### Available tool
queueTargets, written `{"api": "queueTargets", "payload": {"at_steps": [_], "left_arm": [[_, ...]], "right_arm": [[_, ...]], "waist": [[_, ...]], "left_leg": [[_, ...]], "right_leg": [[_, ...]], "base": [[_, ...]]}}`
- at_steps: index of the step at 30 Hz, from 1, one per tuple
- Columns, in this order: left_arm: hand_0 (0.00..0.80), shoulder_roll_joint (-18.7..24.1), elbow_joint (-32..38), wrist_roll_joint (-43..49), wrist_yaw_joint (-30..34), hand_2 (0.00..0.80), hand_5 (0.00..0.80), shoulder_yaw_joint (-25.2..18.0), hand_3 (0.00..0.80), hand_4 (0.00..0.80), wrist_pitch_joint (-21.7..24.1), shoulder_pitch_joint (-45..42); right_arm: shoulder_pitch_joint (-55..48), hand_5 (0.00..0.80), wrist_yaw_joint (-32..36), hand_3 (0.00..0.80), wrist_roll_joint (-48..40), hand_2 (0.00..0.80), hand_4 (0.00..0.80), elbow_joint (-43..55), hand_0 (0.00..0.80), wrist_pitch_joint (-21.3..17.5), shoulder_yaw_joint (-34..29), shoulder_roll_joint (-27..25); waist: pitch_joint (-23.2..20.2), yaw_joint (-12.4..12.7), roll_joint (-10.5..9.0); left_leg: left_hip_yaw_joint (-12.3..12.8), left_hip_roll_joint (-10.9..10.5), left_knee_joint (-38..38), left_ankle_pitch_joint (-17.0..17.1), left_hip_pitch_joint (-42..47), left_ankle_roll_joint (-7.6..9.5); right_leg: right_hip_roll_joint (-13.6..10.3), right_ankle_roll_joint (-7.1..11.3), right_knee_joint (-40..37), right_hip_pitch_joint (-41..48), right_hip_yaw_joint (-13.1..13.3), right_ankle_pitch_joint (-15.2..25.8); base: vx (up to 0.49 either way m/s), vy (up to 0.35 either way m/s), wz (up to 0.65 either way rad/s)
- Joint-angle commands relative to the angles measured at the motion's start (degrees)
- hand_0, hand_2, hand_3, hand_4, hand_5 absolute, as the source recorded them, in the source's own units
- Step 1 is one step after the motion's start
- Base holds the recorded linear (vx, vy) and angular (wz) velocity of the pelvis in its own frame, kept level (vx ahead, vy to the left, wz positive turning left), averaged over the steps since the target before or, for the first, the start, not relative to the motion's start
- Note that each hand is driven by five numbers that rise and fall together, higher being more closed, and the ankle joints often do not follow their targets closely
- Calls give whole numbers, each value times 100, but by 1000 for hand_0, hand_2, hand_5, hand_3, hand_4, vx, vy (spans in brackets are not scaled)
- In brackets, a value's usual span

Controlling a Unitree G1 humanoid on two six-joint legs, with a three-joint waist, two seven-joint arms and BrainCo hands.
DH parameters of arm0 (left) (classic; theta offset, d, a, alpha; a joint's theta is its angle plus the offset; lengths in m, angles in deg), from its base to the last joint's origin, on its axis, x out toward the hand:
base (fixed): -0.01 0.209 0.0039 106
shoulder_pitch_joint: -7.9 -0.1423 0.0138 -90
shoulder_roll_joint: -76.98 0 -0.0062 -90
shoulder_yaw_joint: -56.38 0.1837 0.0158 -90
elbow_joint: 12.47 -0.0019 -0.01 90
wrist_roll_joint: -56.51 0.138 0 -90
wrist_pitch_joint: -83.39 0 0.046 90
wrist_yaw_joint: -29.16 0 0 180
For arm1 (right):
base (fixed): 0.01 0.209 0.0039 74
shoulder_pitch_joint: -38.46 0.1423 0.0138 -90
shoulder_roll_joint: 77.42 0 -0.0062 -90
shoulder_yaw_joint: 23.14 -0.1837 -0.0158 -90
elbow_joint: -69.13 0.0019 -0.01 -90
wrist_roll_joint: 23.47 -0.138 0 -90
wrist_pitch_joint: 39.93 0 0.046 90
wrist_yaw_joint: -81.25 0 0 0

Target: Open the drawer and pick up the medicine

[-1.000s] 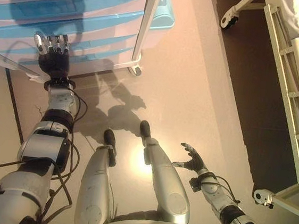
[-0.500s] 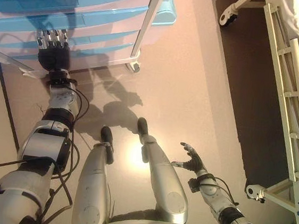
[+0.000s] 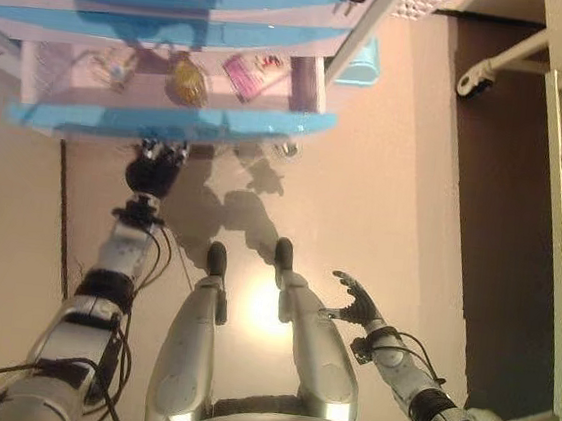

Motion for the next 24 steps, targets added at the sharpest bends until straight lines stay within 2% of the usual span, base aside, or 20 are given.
{"api": "queueTargets", "payload": {"at_steps": [1, 4, 8, 11, 13, 16, 20, 23, 24], "left_arm": [[800, -260, 2160, 786, 2412, 800, 800, -161, 800, 800, -404, 72], [800, -550, 1351, 1235, 2769, 800, 800, 98, 800, 800, -734, -794], [800, -705, -9, 1665, 3108, 800, 800, 111, 800, 800, -1268, -1646], [800, -746, -1020, 2187, 2457, 800, 800, -57, 800, 800, -1752, -2144], [800, -802, -1714, 2626, 2114, 800, 800, -323, 800, 800, -2106, -2429], [800, -772, -2240, 3016, 1961, 800, 800, -507, 800, 800, -2355, -2550], [800, -693, -2902, 3538, 2009, 800, 800, -634, 800, 800, -2297, -2627], [800, -660, -2989, 3639, 2053, 800, 800, -659, 800, 800, -2207, -2645], [800, -632, -3051, 3671, 2078, 800, 800, -620, 800, 800, -2049, -2640]], "right_arm": [[-363, 0, 37, 0, 240, 0, 0, 146, 0, 71, -316, -286], [-367, 0, 210, 0, 345, 0, 0, 92, 0, 236, -561, -443], [-474, 0, 426, 0, 458, 0, 0, -44, 0, 333, -868, -576], [-589, 0, 446, 0, 537, 0, 0, -230, 0, 377, -1045, -486], [-664, 0, 438, 0, 591, 0, 0, -488, 0, 468, -1189, -386], [-699, 0, 393, 0, 895, 0, 0, -807, 0, 665, -1296, -310], [-697, 0, 305, 0, 1431, 0, 0, -1269, 0, 1249, -1361, -277], [-704, 0, 242, 0, 1576, 0, 0, -1409, 0, 1427, -1387, -286], [-683, 0, 120, 0, 1705, 0, 0, -1580, 0, 1635, -1411, -283]], "waist": [[-575, 372, 576], [-724, 512, 714], [-992, 630, 797], [-1270, 698, 786], [-1497, 742, 778], [-1662, 779, 779], [-1851, 839, 795], [-1885, 851, 799], [-1958, 858, 806]], "left_leg": [[-275, -102, 226, -282, -202, -113], [-422, -32, -16, -150, 109, -181], [-538, 28, -280, -79, 567, -246], [-553, 60, -451, -47, 869, -285], [-577, 72, -590, -36, 1069, -309], [-597, 70, -726, -34, 1228, -318], [-659, 29, -892, -53, 1442, -303], [-672, 20, -932, -71, 1513, -297], [-687, -10, -984, -93, 1597, -275]], "right_leg": [[206, -315, 285, 388, -254, -468], [133, -330, 236, 723, -586, -544], [87, -325, 86, 1208, -904, -589], [90, -299, -47, 1488, -1060, -581], [97, -270, -172, 1662, -1115, -571], [103, -249, -299, 1800, -1171, -559], [98, -221, -478, 1990, -1267, -540], [91, -212, -532, 2054, -1293, -533], [90, -203, -590, 2108, -1292, -512]], "base": [[-67, -57, 42], [-25, -53, 38], [43, -71, 43], [80, -80, 33], [88, -47, 27], [49, -24, 25], [34, -14, 13], [15, 1, 11], [0, 0, 0]]}}
